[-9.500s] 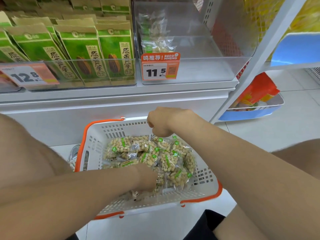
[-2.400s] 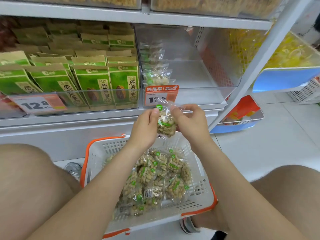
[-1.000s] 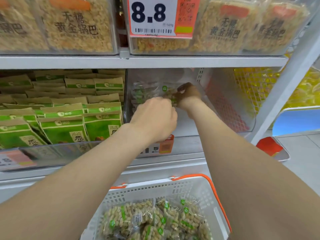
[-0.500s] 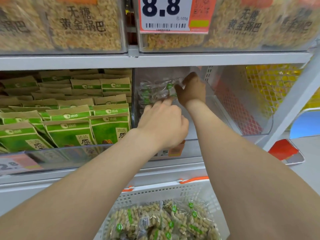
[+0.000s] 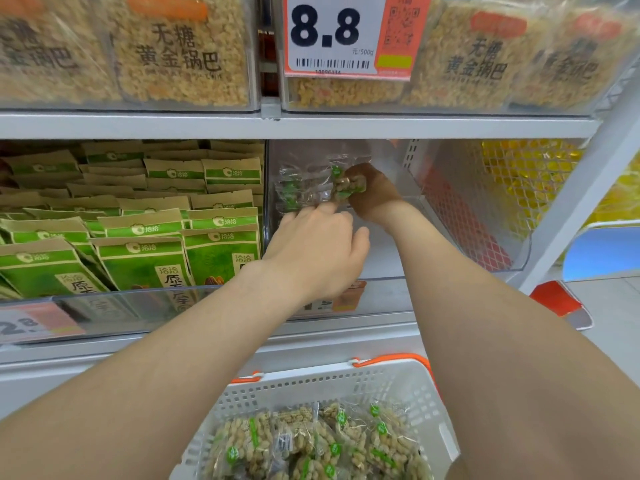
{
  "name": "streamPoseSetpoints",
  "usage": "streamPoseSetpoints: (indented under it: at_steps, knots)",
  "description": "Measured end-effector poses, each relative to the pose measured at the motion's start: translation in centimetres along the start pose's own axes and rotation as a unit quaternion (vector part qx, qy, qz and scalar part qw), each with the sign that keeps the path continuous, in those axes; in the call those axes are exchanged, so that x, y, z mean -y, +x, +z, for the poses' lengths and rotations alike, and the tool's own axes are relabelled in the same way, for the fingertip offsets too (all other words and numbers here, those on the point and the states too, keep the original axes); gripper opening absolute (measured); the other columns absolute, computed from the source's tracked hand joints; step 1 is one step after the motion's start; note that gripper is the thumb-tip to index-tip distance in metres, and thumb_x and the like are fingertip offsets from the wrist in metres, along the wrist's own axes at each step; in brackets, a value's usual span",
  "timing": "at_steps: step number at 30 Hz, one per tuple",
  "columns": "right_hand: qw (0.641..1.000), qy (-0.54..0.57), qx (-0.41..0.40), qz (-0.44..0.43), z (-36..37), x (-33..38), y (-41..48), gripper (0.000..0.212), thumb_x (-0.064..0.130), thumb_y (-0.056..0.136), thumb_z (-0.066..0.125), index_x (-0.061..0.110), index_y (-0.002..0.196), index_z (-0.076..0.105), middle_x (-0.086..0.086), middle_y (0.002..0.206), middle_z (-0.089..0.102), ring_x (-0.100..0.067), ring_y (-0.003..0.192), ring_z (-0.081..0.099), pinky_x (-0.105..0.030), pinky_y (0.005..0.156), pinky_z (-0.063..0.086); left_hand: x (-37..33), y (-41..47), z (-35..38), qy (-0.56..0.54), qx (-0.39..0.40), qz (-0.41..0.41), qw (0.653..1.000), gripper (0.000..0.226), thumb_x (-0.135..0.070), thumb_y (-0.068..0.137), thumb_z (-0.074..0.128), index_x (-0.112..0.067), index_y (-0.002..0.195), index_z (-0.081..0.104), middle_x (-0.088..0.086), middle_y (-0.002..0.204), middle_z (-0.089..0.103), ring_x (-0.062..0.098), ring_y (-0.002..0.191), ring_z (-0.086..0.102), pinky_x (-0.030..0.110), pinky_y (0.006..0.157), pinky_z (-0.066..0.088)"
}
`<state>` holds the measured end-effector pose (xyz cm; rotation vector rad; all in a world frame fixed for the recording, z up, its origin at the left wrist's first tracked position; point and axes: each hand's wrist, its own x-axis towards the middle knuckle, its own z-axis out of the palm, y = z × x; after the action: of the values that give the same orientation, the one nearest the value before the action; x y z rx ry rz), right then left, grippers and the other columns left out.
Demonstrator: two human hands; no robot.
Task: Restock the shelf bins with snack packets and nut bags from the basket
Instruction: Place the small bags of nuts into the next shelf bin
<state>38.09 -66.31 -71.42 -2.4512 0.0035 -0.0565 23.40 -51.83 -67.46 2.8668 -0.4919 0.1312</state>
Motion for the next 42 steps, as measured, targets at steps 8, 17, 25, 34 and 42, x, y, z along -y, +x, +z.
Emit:
streamPoseSetpoints:
  at_steps: [8, 17, 25, 34, 42]
  knots:
    - [0.996, -0.085, 0.014, -0.036, -3.3, 0.1, -4.8, 0.051, 0.007, 0.097, 0.05, 0.02, 0.146, 0.053, -0.019, 0.139, 0.046, -0.034, 0.129, 0.051, -0.034, 0.098, 0.048, 0.5, -1.4, -1.0, -0.045, -0.067, 0.04, 0.996, 0.045, -0.043, 0.109, 0.035, -0.01, 0.124, 0.062, 0.01, 0.117, 0.063, 0.031, 0.11, 0.059, 0.041, 0.087, 0.045]
    - [0.968, -0.056, -0.179, -0.165, -5.8, 1.5, -15.9, 0.032, 0.016, 0.078, 0.041, 0.027, 0.07, 0.07, 0.001, 0.075, 0.074, -0.026, 0.071, 0.067, -0.038, 0.073, 0.056, -0.9, -6.5, -3.2, -0.037, -0.167, 0.117, 0.978, 0.014, -0.035, 0.092, 0.061, -0.023, 0.097, 0.054, -0.001, 0.098, 0.053, 0.027, 0.097, 0.048, 0.044, 0.08, 0.046]
    - [0.937, -0.22, 0.091, -0.254, -3.1, -1.5, -23.2, 0.042, 0.026, 0.073, 0.032, 0.014, 0.07, 0.072, -0.006, 0.069, 0.072, -0.036, 0.066, 0.06, -0.042, 0.067, 0.054, -2.3, -10.0, -1.0, 0.097, 0.084, 0.114, 0.985, 0.024, -0.044, 0.096, 0.049, -0.026, 0.094, 0.065, -0.001, 0.091, 0.064, 0.03, 0.089, 0.065, 0.034, 0.064, 0.044]
    - [0.818, -0.408, 0.385, -0.126, 5.6, -9.1, -24.4, 0.015, 0.014, 0.099, 0.046, 0.014, 0.088, 0.055, -0.003, 0.093, 0.06, -0.027, 0.088, 0.055, -0.035, 0.072, 0.044, -2.5, -8.2, 3.0, 0.168, 0.283, 0.162, 0.93, 0.027, -0.036, 0.104, 0.049, -0.016, 0.11, 0.067, 0.004, 0.098, 0.063, 0.028, 0.088, 0.063, 0.037, 0.066, 0.05]
    - [0.712, -0.481, 0.502, -0.094, 11.6, -16.2, -25.1, 0.028, 0.007, 0.096, 0.05, 0.016, 0.07, 0.045, -0.003, 0.077, 0.047, -0.018, 0.065, 0.043, -0.039, 0.087, 0.05, -3.1, -6.7, 6.2, 0.164, 0.325, 0.183, 0.913, 0.015, -0.024, 0.104, 0.052, -0.016, 0.093, 0.058, 0.003, 0.088, 0.057, 0.023, 0.074, 0.058, 0.035, 0.063, 0.045]
